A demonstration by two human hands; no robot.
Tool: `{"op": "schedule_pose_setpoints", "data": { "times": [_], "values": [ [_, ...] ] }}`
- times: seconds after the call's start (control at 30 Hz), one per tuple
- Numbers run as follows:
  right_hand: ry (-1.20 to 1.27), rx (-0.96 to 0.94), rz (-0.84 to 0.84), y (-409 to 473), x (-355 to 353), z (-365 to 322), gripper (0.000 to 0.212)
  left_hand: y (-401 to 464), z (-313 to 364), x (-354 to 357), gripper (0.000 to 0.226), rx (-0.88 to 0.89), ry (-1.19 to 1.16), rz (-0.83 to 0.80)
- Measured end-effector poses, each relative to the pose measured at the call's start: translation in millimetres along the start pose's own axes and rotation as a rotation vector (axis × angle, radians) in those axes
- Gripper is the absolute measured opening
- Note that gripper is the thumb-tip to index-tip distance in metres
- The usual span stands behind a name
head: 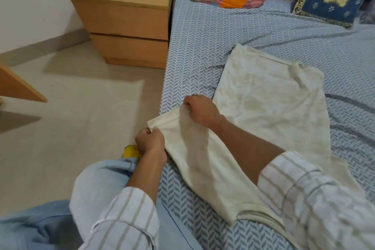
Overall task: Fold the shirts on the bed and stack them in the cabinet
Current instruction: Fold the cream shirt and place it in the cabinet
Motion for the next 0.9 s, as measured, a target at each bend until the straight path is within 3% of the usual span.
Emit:
{"op": "schedule_pose_setpoints", "data": {
  "times": [0.07, 0.17, 0.27, 0.33, 0.43, 0.53, 0.67, 0.77, 0.9],
  "values": [
    [0.034, 0.001, -0.018, -8, 5, 4, 0.027, -6, 4, 0, 0.008, 0.049, 0.062, 0.007],
    [0.162, -0.026, 0.057, -19, -4, 9, 0.036, -18, 14, -1, 0.038, 0.212, 0.316, 0.038],
    [0.282, 0.01, 0.238, -35, -24, 31, 0.038, -38, 30, 7, 0.063, 0.579, 0.682, 0.118],
    [0.339, 0.079, 0.366, -47, -39, 52, 0.034, -51, 31, 22, 0.06, 0.863, 0.887, 0.16],
    [0.341, 0.219, 0.391, -51, -58, 88, 0.027, -59, 26, 58, 0.044, 1.156, 1.04, 0.042],
    [0.322, 0.318, 0.347, -36, -76, 121, 0.025, -61, 35, 104, 0.034, 1.275, 1.129, -0.208],
    [0.292, 0.375, 0.344, 16, -110, 153, 0.028, -39, 64, 150, 0.029, 1.167, 1.076, -0.435],
    [0.278, 0.394, 0.373, 67, -141, 170, 0.032, -11, 79, 166, 0.042, 0.857, 1.028, -0.619],
    [0.374, 0.498, 0.459, 131, -172, 199, 0.036, 0, 90, 176, 0.029, 0.554, 0.903, -0.859]
  ]
}}
Point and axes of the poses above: each hand's wrist, its own y-axis towards the middle knuckle, its own x-axis out of the palm, z = x × y, the point moved 5 cm from there along y, towards the middle knuckle, and after that the axes turned 11 degrees about y, right-handed, at the moved point
